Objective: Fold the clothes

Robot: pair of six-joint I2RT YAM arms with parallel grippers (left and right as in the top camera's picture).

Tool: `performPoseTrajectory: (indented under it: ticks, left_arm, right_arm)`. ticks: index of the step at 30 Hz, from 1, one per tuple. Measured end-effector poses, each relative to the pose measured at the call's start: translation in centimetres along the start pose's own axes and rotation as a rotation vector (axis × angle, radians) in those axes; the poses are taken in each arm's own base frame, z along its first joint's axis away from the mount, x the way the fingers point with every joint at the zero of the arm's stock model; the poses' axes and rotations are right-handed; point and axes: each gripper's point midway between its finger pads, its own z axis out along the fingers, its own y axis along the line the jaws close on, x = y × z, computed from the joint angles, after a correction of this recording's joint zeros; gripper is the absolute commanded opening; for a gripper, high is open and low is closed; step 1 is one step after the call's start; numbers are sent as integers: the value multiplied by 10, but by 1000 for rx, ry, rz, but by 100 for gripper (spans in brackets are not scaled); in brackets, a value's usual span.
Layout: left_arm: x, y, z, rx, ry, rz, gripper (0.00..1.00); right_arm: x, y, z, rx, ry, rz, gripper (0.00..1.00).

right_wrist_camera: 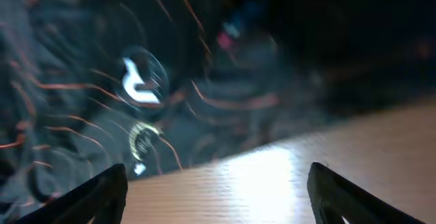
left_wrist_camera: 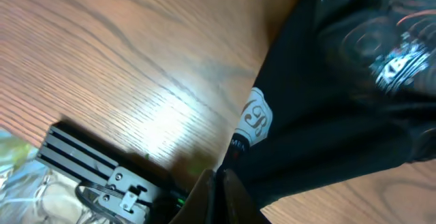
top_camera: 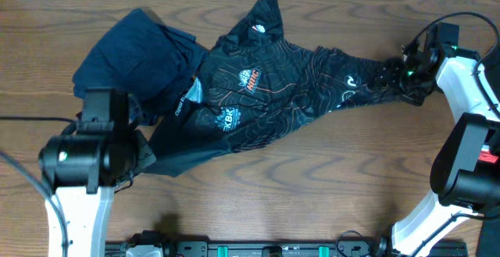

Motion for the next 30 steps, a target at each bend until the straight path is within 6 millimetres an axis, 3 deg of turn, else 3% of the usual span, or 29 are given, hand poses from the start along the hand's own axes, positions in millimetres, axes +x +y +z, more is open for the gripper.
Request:
performPoseTrajectory:
  ticks: [7, 12, 17, 22, 26, 30]
  left_arm:
    - [18, 20, -11, -44, 5, -19, 6]
    - [19, 22, -11, -55, 10, -18, 6]
    - [19, 22, -11, -56, 10, -18, 6]
    - [18, 21, -11, -53, 4, -18, 6]
    - [15, 20, -11, -49, -7, -20, 6]
    - [13, 20, -11, -47, -17, -20, 6]
  right_arm:
    - [-13, 43, -2, -203, -57, -131, 80]
    - [-8, 71, 12, -164, -66, -219, 81]
    - [11, 77, 32, -30, -36, -255, 75]
    - [30, 59, 45, 41, 7, -183, 65]
    - [44, 45, 58, 65, 22, -96, 64]
    - [35, 53, 66, 2, -45, -75, 61]
